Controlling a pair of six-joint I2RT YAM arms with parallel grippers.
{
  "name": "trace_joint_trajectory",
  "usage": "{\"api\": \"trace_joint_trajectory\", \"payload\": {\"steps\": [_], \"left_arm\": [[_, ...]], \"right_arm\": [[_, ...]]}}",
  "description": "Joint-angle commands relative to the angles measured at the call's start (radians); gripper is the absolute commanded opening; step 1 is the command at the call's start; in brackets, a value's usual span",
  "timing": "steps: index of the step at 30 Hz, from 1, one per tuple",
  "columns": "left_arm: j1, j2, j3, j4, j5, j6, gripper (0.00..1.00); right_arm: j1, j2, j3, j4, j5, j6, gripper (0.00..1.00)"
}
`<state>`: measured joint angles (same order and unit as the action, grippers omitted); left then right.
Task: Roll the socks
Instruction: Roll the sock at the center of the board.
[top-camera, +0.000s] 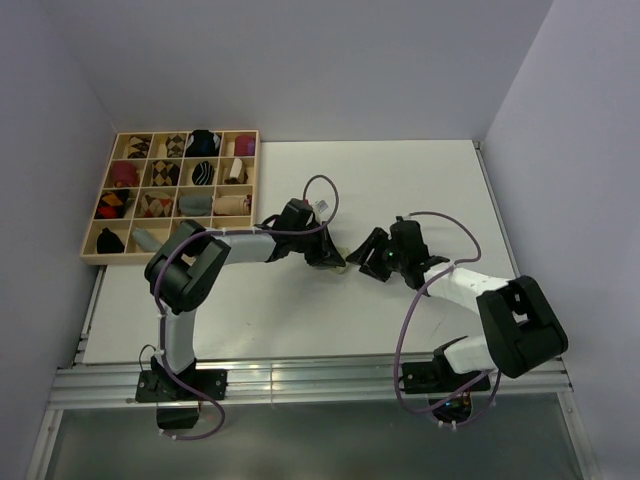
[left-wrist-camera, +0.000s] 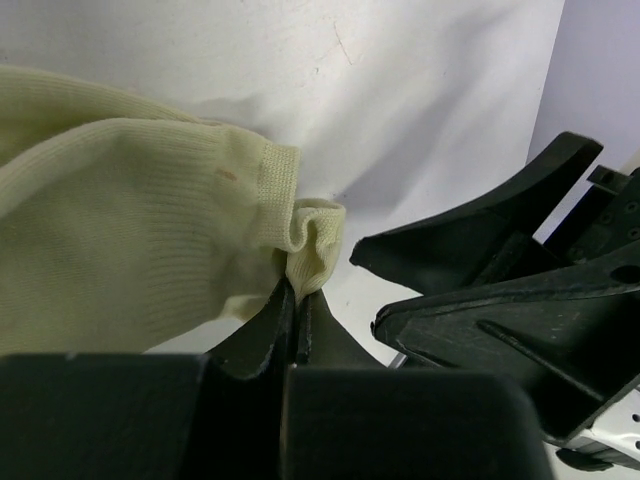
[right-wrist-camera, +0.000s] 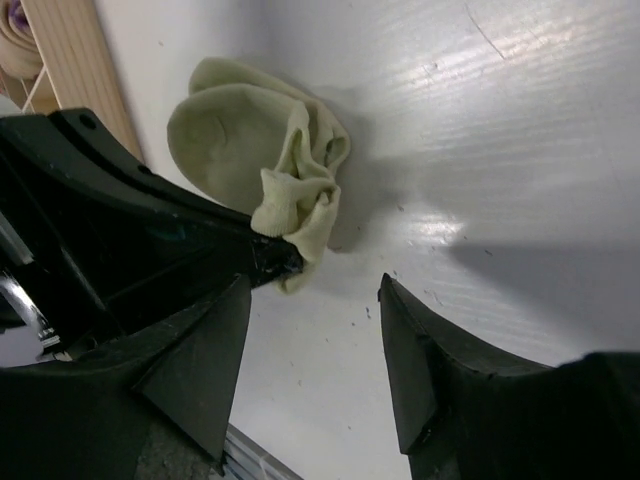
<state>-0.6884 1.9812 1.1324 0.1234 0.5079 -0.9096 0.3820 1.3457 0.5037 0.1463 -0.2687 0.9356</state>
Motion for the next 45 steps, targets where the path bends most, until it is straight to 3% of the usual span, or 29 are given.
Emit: {"api": "trace_joint_trajectory", "payload": {"steps": [1,9,26,32,37,41,42,45], "left_arm": [[-0.003,0.001,0.021,0.007,-0.017,0.037,0.01],[-0.017,-0.019,0.007,0.007,-0.043,0.071,0.0],[-0.059,-0.077,-0.009,0.002,-0.14,0.132,0.0],[-0.071,-0.079,-0.003,-0.011,-0.152,0.156,0.01],[-0.089,-0.085,-0.002,-0.031,-0.172,0.198,0.01],[-0.105,-0.134,-0.028,-0.053,-0.238,0.254,0.14],[-0.105,-0.146,-0.034,-0.057,-0.253,0.267,0.28],[-0.114,-0.191,-0.043,-0.088,-0.331,0.342,0.53]], "right_arm": [[0.011,0.036,0.064,0.045,0.037,0.025,0.63],[0.018,0.112,0.111,0.067,0.037,0.078,0.67],[0.034,0.233,0.144,0.056,0.045,0.121,0.65],[0.035,0.236,0.141,0.05,0.049,0.118,0.46],[0.035,0.233,0.15,0.029,0.052,0.112,0.22],[0.035,0.222,0.156,-0.002,0.059,0.095,0.08],[0.035,0.221,0.157,-0.011,0.059,0.094,0.03],[0.035,0.224,0.16,-0.024,0.056,0.092,0.0]]}}
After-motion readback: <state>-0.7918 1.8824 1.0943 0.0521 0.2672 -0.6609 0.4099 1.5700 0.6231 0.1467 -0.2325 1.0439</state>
